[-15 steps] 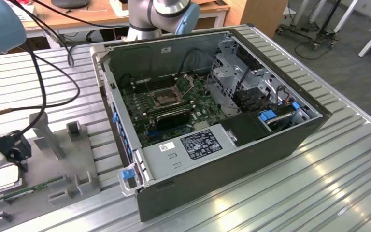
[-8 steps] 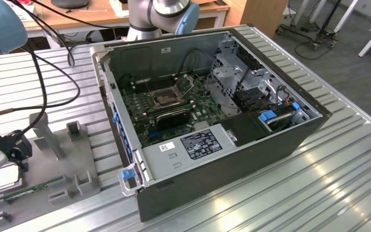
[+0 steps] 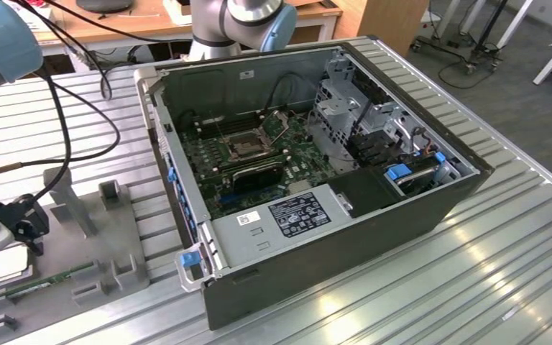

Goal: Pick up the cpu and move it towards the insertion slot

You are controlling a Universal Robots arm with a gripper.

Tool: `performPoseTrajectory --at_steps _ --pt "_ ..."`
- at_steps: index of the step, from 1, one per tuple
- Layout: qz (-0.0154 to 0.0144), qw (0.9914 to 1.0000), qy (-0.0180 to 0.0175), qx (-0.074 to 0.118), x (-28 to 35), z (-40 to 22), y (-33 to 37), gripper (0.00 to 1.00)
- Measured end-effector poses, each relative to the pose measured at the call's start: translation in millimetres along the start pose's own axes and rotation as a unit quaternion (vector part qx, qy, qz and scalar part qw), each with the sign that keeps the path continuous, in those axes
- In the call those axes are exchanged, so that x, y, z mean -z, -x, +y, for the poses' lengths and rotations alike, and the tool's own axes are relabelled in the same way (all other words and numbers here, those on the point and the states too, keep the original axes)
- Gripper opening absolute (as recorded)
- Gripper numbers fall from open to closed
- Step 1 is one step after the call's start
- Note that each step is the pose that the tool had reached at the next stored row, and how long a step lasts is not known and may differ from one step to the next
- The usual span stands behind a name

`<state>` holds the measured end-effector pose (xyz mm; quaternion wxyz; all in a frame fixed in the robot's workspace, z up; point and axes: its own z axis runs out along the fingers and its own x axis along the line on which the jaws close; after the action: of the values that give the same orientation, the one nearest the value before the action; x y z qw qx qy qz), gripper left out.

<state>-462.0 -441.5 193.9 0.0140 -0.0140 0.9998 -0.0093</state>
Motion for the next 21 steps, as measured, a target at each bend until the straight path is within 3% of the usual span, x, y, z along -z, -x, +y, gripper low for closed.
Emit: performPoseTrajectory --at_steps 7,9,10,21 --pt "-0.0001 1.0 0.0 0.0 -0.2 0.1 0.0 0.82" --pt "-0.0001 1.0 0.0001 0.0 -0.3 0.1 0.0 0.8" --pt "-0.0001 1.0 0.0001 0.0 -0.3 0.1 0.0 0.74" --pt "-0.0002 1.0 0.0001 0.0 -3.9 1.8 0.0 0.74"
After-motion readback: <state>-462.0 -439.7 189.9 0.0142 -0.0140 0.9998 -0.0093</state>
